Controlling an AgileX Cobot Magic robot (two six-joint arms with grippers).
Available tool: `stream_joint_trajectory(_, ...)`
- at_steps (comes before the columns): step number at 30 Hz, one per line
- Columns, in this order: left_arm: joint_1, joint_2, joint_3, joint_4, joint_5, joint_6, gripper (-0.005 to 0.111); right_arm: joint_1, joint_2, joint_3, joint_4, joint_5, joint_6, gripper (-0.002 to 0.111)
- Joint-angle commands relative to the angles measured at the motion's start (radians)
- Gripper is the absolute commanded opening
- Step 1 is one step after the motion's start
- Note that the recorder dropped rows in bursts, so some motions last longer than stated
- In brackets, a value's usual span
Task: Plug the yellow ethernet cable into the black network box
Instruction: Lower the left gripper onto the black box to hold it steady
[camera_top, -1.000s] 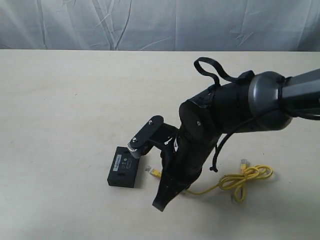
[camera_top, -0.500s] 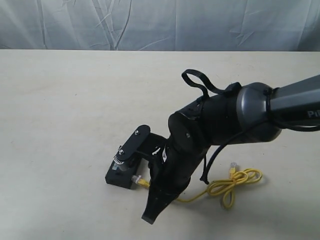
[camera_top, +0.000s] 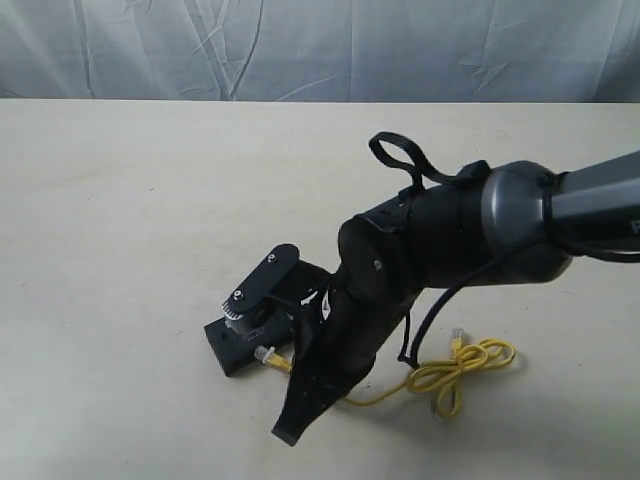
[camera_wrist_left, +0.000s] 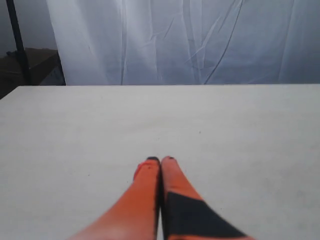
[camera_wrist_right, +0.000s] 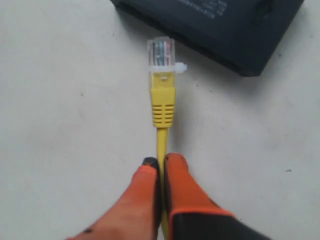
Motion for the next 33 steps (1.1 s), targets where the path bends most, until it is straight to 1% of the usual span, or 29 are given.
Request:
stream_joint_trajectory(1, 0.003, -0.007, 0.005, -0.157, -0.152, -0.007, 0.000, -0.007, -0.068, 0.004, -0.018, 0.001, -0.003, -0.001)
stream_joint_trajectory(2, 0.003, -0.007, 0.005, -0.214, -0.174, -0.007, 0.000, -0.014, -0.076, 0.004, -0.018, 0.003, 0.000, -0.001)
stream_joint_trajectory(3, 0.003, -0.007, 0.005, -0.306, -0.219, -0.007, 0.000, -0.037, -0.089, 0.004, -0.018, 0.013, 0.002, -0.001)
stream_joint_trajectory(4, 0.003, -0.007, 0.005, -0.324, -0.261, -0.007, 0.000, -0.054, -0.093, 0.004, -0.018, 0.019, 0.002, -0.001)
stream_joint_trajectory(5, 0.003, -0.007, 0.005, -0.319, -0.339, -0.007, 0.000, -0.087, -0.098, 0.004, -0.018, 0.048, 0.002, -0.001)
stream_joint_trajectory(6, 0.003, -0.007, -0.019, -0.319, -0.305, -0.007, 0.000, -0.115, -0.104, 0.004, -0.018, 0.072, 0.003, -0.001)
stream_joint_trajectory(7, 0.003, -0.007, -0.058, -0.317, -0.238, -0.007, 0.000, -0.125, -0.108, 0.004, -0.018, 0.084, 0.003, -0.001)
stream_joint_trajectory(8, 0.003, 0.022, -0.093, -0.302, -0.175, -0.003, 0.000, -0.131, -0.111, 0.004, -0.021, 0.090, 0.003, -0.001)
stream_joint_trajectory(10, 0.003, 0.113, -0.202, -0.235, -0.019, -0.003, 0.000, -0.131, -0.113, 0.004, -0.028, 0.096, 0.003, -0.001)
stream_joint_trajectory(11, 0.003, 0.224, -0.290, -0.153, 0.097, 0.023, 0.000, -0.129, -0.113, 0.004, -0.029, 0.097, 0.003, -0.001)
stream_joint_trajectory(12, 0.003, 0.310, -0.359, -0.110, 0.176, 0.061, 0.000, -0.127, -0.113, 0.004, -0.029, 0.092, 0.003, -0.001)
stream_joint_trajectory(13, 0.003, 0.438, -0.451, -0.092, 0.276, 0.140, 0.000, -0.125, -0.113, 0.004, -0.029, 0.087, 0.003, -0.001)
stream_joint_trajectory(15, 0.003, 0.611, -0.556, -0.101, 0.389, 0.240, 0.000, -0.123, -0.113, 0.004, -0.028, 0.079, 0.003, -0.001)
stream_joint_trajectory(17, 0.003, 0.792, -0.638, -0.126, 0.458, 0.317, 0.000, -0.121, -0.113, 0.004, -0.022, 0.077, 0.003, -0.001)
stream_joint_trajectory(19, 0.003, 0.955, -0.690, -0.175, 0.485, 0.419, 0.000, -0.121, -0.113, 0.004, -0.019, 0.081, 0.003, -0.001)
stream_joint_trajectory(21, 0.001, 1.125, -0.732, -0.258, 0.475, 0.522, 0.000, -0.117, -0.113, 0.006, 0.001, 0.098, 0.003, -0.001)
stream_joint_trajectory(23, -0.020, 1.266, -0.765, -0.335, 0.458, 0.620, 0.000, -0.099, -0.113, 0.019, 0.005, 0.100, 0.003, -0.001)
stream_joint_trajectory(25, -0.062, 1.391, -0.800, -0.393, 0.439, 0.688, 0.000, -0.076, -0.113, 0.036, 0.005, 0.101, 0.003, -0.001)
stream_joint_trajectory(27, -0.111, 1.524, -0.842, -0.416, 0.421, 0.723, 0.000, -0.054, -0.109, 0.056, 0.005, 0.097, 0.003, -0.001)
stream_joint_trajectory(28, -0.157, 1.615, -0.884, -0.423, 0.408, 0.767, 0.000, -0.040, -0.104, 0.068, 0.007, 0.077, 0.003, -0.001)
stream_joint_trajectory(29, -0.181, 1.659, -0.910, -0.434, 0.407, 0.799, 0.000, -0.036, -0.101, 0.074, 0.007, 0.059, 0.003, -0.001)
stream_joint_trajectory(30, -0.218, 1.738, -0.967, -0.474, 0.416, 0.869, 0.000, -0.031, -0.092, 0.076, 0.022, 0.035, 0.003, -0.001)
stream_joint_trajectory(31, -0.229, 1.766, -0.990, -0.502, 0.423, 0.902, 0.000, -0.031, -0.086, 0.076, 0.040, 0.021, 0.003, -0.001)
stream_joint_trajectory(32, -0.237, 1.824, -1.052, -0.578, 0.467, 0.986, 0.000, -0.031, -0.070, 0.076, 0.076, 0.009, 0.003, -0.001)
stream_joint_trajectory(33, -0.237, 1.854, -1.082, -0.618, 0.500, 1.036, 0.000, -0.027, -0.061, 0.076, 0.083, 0.003, 0.003, -0.001)
